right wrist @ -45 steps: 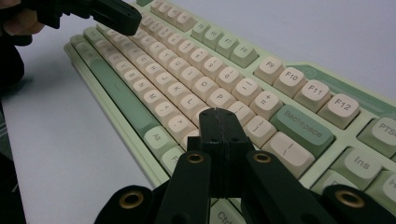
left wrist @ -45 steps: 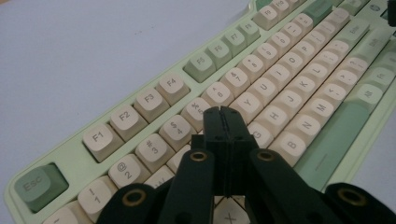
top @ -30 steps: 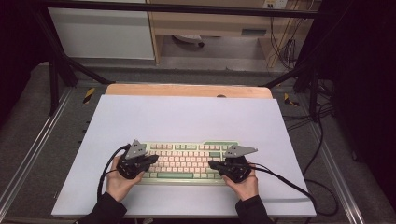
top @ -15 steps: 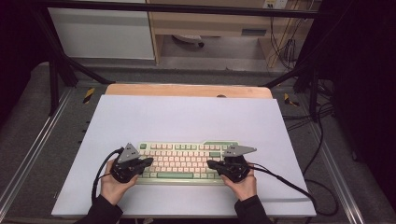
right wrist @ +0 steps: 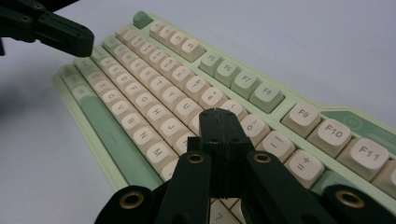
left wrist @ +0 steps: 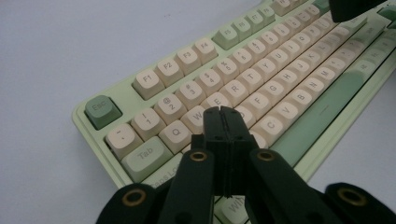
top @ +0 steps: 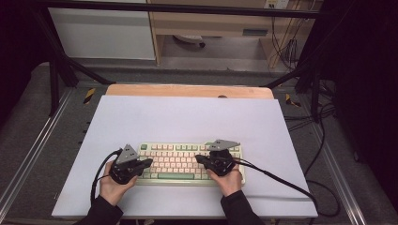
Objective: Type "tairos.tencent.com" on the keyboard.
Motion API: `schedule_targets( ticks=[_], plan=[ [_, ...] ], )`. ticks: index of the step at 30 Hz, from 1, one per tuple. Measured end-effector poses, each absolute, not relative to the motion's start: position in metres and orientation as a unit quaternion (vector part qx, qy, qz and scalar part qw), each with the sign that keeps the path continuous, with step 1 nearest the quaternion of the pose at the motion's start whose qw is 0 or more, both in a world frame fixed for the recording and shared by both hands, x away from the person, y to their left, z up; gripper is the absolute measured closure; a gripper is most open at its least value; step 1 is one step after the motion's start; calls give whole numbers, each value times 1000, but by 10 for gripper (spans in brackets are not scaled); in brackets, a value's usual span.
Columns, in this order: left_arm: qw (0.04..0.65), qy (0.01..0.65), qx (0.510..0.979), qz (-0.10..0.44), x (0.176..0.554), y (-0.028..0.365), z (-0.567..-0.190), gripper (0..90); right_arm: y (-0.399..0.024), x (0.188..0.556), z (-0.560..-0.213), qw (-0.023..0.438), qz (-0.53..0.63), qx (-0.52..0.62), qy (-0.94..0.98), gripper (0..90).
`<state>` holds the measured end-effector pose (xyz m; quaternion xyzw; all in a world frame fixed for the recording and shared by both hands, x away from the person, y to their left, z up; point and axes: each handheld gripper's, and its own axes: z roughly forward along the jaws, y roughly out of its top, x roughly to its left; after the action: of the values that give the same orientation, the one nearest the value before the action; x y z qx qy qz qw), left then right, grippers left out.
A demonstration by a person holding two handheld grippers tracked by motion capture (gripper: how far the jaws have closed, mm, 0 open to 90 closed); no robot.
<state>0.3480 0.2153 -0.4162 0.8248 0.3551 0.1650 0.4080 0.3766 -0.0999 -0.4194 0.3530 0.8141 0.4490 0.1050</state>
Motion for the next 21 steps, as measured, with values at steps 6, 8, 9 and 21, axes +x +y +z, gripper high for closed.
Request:
schedule_targets(
  ticks=[6,8,9,21],
  plan=[
    [410,354,824,166,348,215,-416,900,-89,383,-426,109,434,356,820,900],
    [408,355,825,165,348,215,-416,900,-87,384,-428,108,430,358,822,900],
    [408,355,825,165,349,215,-416,900,-86,385,-429,108,430,358,822,900],
    [409,353,825,164,348,214,-416,900,-84,386,-433,112,418,359,827,900]
  ],
)
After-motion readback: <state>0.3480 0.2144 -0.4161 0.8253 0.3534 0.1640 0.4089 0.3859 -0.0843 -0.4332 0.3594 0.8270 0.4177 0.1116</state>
